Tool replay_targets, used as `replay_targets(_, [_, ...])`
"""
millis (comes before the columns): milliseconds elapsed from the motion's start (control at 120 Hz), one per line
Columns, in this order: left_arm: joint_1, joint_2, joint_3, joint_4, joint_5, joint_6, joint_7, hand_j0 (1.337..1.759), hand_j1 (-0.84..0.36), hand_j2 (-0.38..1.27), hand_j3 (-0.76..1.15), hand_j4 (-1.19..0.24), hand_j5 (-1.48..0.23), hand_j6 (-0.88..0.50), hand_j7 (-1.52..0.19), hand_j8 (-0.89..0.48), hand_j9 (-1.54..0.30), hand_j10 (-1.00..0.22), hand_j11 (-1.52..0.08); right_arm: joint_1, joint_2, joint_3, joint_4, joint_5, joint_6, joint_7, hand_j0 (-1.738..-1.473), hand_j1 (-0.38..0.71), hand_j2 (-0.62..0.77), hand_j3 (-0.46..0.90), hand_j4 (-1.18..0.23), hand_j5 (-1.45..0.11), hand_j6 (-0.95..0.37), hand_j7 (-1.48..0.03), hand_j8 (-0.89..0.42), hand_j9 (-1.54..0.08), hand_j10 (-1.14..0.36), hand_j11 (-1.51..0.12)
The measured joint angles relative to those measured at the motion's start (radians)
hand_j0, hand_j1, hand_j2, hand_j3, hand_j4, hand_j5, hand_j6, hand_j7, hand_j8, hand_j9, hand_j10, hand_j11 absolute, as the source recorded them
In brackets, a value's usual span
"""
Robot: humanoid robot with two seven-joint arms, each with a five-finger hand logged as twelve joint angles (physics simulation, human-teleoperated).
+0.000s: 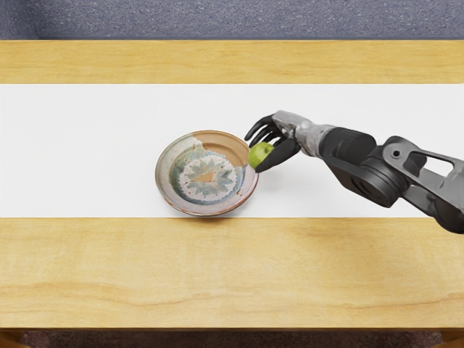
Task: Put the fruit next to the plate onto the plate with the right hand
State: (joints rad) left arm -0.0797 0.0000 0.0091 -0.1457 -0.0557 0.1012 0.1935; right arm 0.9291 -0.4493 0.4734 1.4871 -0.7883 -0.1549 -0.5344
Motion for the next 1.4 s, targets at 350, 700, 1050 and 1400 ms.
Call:
replay_targets(350, [0.001,0.000,0.000,0.000,0.000,0.000,0.000,1.658,0.34,0.00,0.00,-0.01,-0.01,-0.01,-0.01,-0.01,-0.01,-0.01,-0.01,-0.013,0.138,0.011,-0.043,-0.004,-0.136,0.005,-1.654,0.21,0.13,0.00,-0.62,-0.88,-0.60,-0.83,-0.43,-0.87,-0.52,-0.84])
replay_targets(700, [0.000,0.000,0.000,0.000,0.000,0.000,0.000,1.658,0.34,0.00,0.00,-0.01,-0.01,-0.01,-0.01,-0.01,-0.01,-0.01,-0.01,-0.022,0.249,0.004,-0.139,-0.012,-0.175,0.012,-1.655,0.20,0.11,0.00,-0.60,-0.85,-0.60,-0.81,-0.44,-0.84,-0.52,-0.82])
replay_targets(1050, [0.001,0.000,0.000,0.000,0.000,0.000,0.000,1.658,0.34,0.00,0.00,-0.01,-0.01,-0.01,-0.01,-0.01,-0.01,-0.01,-0.01,-0.019,0.187,0.047,-0.121,-0.002,-0.175,0.006,-1.658,-0.17,0.01,0.00,-0.17,-0.24,-0.18,-0.23,-0.15,-0.24,-0.16,-0.23])
replay_targets(1400, [0.028,0.000,0.001,-0.003,-0.001,-0.002,0.001,1.658,0.34,0.00,0.00,-0.01,-0.01,-0.01,-0.01,-0.01,-0.01,-0.01,-0.01,-0.024,-0.333,0.209,-0.132,0.325,0.535,0.011,-1.658,-0.32,0.00,0.00,-0.03,-0.04,-0.03,-0.04,-0.03,-0.04,-0.03,-0.04])
